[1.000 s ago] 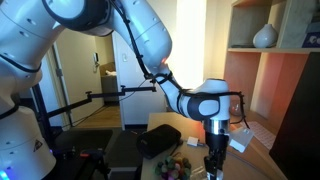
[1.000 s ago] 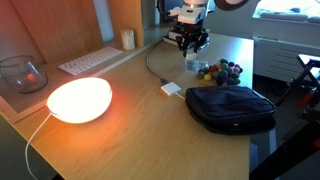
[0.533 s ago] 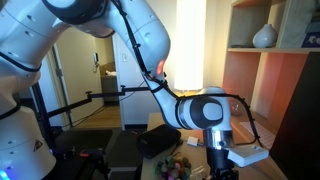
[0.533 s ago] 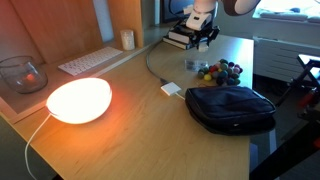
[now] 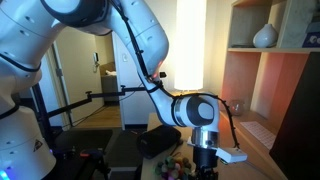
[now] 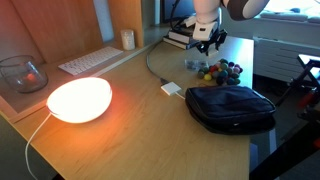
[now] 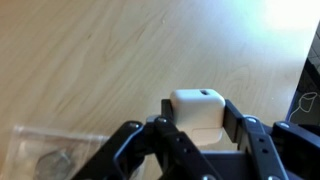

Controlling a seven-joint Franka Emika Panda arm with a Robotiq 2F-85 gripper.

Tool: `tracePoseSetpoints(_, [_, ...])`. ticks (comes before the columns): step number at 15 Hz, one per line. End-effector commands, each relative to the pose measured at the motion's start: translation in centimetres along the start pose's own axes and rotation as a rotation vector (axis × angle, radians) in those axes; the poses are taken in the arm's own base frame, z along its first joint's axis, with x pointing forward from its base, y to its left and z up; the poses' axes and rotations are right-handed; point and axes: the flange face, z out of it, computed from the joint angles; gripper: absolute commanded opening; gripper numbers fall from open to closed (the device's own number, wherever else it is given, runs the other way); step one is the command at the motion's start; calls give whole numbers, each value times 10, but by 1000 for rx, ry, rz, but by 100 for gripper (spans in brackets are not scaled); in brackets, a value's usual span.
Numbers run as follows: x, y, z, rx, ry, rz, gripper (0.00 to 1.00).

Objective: Put the charger cable, head and the plastic object onto the floor.

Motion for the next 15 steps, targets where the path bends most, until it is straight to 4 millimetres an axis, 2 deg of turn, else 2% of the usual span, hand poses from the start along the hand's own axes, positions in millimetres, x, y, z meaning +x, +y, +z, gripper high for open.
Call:
tracePoseSetpoints(1, [16,-11,-21,-88,54,-153,27])
tracePoseSetpoints(5, [43,-10,-44,-124,50,-284,27])
tracePoseSetpoints(8, [69,-7,-69,-156,33,-371,27])
tracePoseSetpoints(11, [91,-3,-93,-187,1,-434,27])
tracePoseSetpoints(15, [116,4,-114,-204,-47,-484,27])
